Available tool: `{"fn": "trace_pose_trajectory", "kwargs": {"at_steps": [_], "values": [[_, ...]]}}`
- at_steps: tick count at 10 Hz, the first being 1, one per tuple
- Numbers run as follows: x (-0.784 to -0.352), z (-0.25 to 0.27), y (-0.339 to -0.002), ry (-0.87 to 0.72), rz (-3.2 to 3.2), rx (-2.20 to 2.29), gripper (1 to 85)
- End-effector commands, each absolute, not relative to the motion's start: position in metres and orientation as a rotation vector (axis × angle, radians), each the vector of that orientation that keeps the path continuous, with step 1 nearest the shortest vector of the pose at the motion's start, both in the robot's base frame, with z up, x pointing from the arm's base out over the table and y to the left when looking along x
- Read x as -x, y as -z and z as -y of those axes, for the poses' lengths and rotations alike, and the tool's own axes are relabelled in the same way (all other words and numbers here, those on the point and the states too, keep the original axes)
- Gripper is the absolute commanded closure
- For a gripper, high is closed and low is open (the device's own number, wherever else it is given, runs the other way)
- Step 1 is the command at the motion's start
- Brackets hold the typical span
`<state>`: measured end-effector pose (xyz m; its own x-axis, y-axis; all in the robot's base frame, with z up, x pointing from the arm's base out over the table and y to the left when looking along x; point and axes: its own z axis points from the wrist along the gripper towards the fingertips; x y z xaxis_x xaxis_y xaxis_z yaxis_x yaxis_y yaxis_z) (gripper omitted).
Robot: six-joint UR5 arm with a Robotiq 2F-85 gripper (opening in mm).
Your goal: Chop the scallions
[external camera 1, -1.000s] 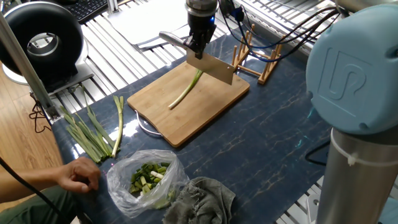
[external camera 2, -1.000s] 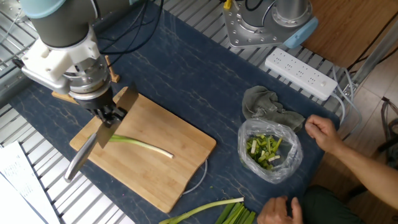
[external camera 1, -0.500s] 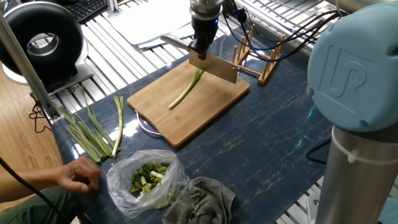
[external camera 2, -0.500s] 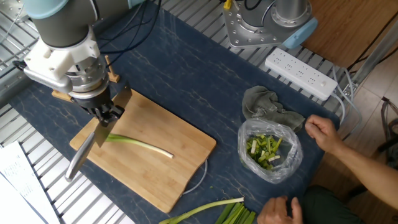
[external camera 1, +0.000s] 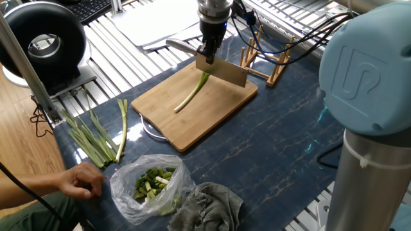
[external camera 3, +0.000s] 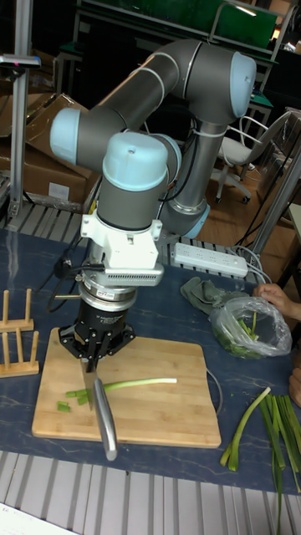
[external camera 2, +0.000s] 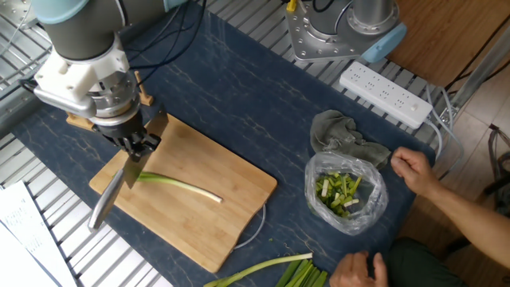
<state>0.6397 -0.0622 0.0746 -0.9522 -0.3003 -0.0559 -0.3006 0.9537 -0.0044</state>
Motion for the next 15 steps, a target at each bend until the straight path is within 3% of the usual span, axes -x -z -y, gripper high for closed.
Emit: {"fn": "trace_pose_trajectory", "kwargs": {"at_steps": [1,8,12,15], "values": [[-0.64,0.054,-0.068,-0.034,-3.036,0.453,84.0],[-0.67,0.034,-0.061,-0.053,-2.96,0.392,84.0],[-0.67,0.109,-0.079,-0.034,-2.907,0.623,84.0],[-0.654,0.109,-0.099,0.056,-2.949,0.602,84.0]]}}
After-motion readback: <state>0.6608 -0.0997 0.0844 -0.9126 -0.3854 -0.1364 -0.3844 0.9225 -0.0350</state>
